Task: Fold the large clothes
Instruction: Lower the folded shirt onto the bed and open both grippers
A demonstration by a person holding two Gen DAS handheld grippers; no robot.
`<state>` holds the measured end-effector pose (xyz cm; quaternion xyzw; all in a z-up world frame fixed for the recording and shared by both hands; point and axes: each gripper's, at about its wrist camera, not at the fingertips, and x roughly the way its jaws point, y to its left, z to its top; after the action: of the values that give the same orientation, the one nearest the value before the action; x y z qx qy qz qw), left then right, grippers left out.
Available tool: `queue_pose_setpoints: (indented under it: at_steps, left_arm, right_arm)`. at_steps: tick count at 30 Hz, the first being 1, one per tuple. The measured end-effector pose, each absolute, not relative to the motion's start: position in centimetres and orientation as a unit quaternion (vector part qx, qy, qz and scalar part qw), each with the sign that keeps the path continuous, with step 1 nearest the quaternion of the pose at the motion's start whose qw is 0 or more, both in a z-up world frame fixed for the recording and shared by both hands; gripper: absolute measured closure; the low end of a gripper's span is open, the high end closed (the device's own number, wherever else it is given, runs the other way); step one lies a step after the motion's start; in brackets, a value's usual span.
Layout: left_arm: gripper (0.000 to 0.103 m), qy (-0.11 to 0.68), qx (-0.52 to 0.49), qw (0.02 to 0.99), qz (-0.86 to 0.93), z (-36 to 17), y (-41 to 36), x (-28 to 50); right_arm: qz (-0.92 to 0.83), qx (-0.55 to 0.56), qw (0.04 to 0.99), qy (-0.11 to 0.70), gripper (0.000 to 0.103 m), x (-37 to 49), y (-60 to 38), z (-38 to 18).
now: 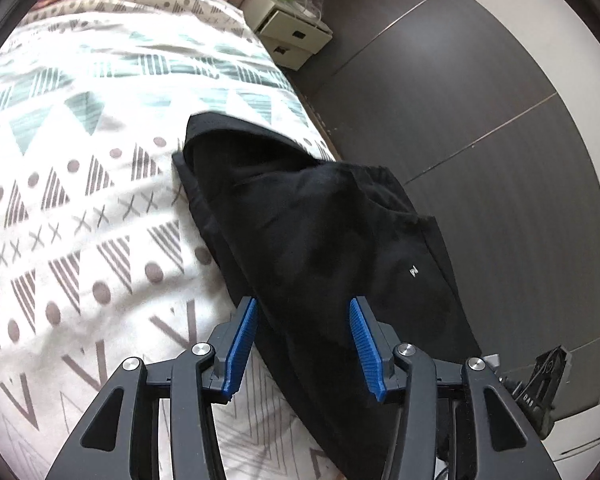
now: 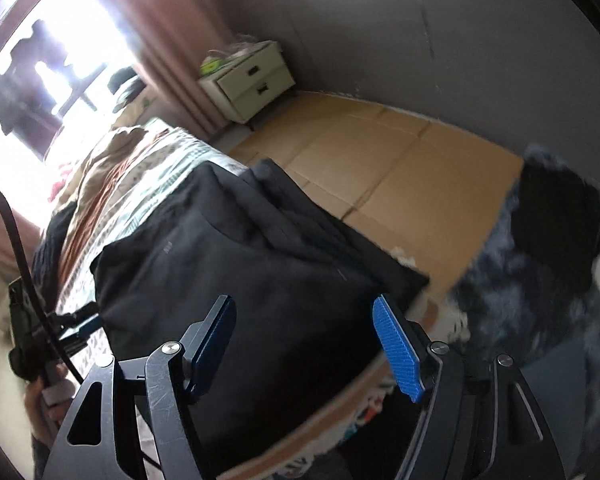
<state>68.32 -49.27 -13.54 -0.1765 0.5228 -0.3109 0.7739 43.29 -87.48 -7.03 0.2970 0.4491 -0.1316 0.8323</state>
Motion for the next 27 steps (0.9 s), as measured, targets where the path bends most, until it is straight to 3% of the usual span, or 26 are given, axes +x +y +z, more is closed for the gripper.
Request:
queue_pose_setpoints:
  at_steps: [4, 6, 9, 20, 23, 27]
  left_arm:
    - [0.057, 0.515, -0.159, 0.778, -0.323, -13.2, -50.7, 68.9]
    - [0.062, 0.515, -0.152, 0.780, -0.321, -13.1, -51.4, 69.5]
    - [0.065, 0.510, -0.140, 0.785, -0.323, -12.9, -52.4, 70.4]
    - [0.064, 0.501, -0.112, 0.798, -0.315, -12.5, -53.5, 71.7]
    - [0.058, 0.515, -0.119, 0.791, -0.308, -12.5, -52.1, 71.3]
    - [0.035, 0.509, -0.134, 0.792, -0.310, -11.4, -49.9, 70.1]
  right_arm:
    - [-0.104, 0.351, 0.814, 0.451, 0.036, 44.0, -87.6, -9.4]
    - [-0.111, 0.356, 0.816, 0.442, 0.074, 44.8, -87.7, -9.6]
    - [-0.126, 0.363, 0.822, 0.420, 0.092, 44.5, -88.5, -9.4]
    - [-0.160, 0.374, 0.831, 0.380, 0.099, 43.7, -88.9, -10.0]
    - [-0.172, 0.377, 0.832, 0.369, 0.100, 43.1, -88.8, -9.8]
    - [-0.204, 0.311, 0.834, 0.409, 0.094, 43.7, -87.3, -8.9]
